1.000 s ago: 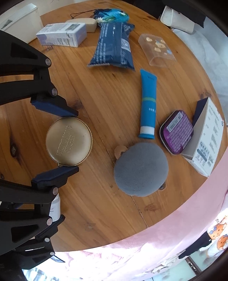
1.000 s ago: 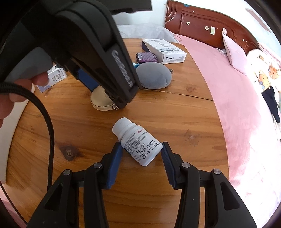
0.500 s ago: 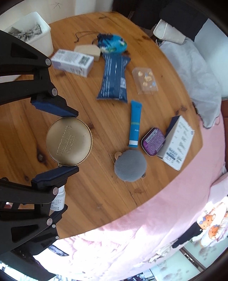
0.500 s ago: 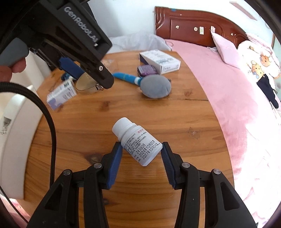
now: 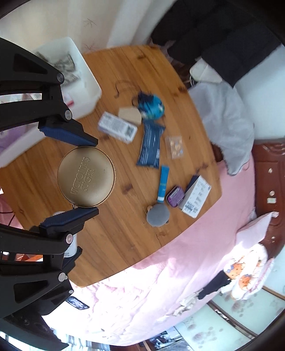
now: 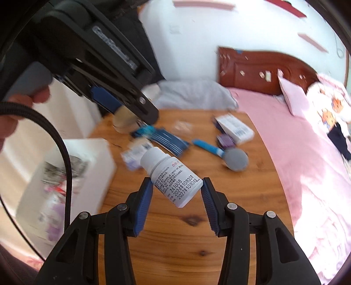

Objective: Organize objects
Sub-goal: 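Carry the compact and pill bottle over the white tray and release both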

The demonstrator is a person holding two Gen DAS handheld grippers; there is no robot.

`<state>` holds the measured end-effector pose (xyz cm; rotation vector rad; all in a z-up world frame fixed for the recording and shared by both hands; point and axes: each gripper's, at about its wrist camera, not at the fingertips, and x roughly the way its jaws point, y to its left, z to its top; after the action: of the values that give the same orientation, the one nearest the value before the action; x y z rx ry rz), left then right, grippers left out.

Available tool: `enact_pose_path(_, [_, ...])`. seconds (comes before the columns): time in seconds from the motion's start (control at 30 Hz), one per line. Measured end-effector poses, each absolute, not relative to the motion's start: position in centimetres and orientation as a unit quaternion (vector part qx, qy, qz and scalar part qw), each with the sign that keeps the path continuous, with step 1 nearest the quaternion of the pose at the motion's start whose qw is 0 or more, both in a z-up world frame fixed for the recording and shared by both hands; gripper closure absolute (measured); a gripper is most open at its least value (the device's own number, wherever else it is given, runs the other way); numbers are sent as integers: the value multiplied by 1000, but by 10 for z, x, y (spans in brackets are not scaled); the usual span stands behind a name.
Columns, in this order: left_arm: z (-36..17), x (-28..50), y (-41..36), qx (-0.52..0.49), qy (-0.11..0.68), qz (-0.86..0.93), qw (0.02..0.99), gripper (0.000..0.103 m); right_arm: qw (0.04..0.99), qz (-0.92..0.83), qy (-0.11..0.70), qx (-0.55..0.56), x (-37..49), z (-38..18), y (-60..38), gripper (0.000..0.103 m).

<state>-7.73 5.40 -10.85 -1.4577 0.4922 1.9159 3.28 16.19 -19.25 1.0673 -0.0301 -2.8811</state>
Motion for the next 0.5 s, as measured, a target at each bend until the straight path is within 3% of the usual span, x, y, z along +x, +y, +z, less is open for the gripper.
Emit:
enact_pose_path(0.27, [-54,-72,-37,-527,151,770,326,47,82,-952,-1,296,52,-138,86,54])
enact_pose_path(0.5, [-47,-81,-109,-523,124,793,288,47,109,-955,18,276,53,-115,32,54])
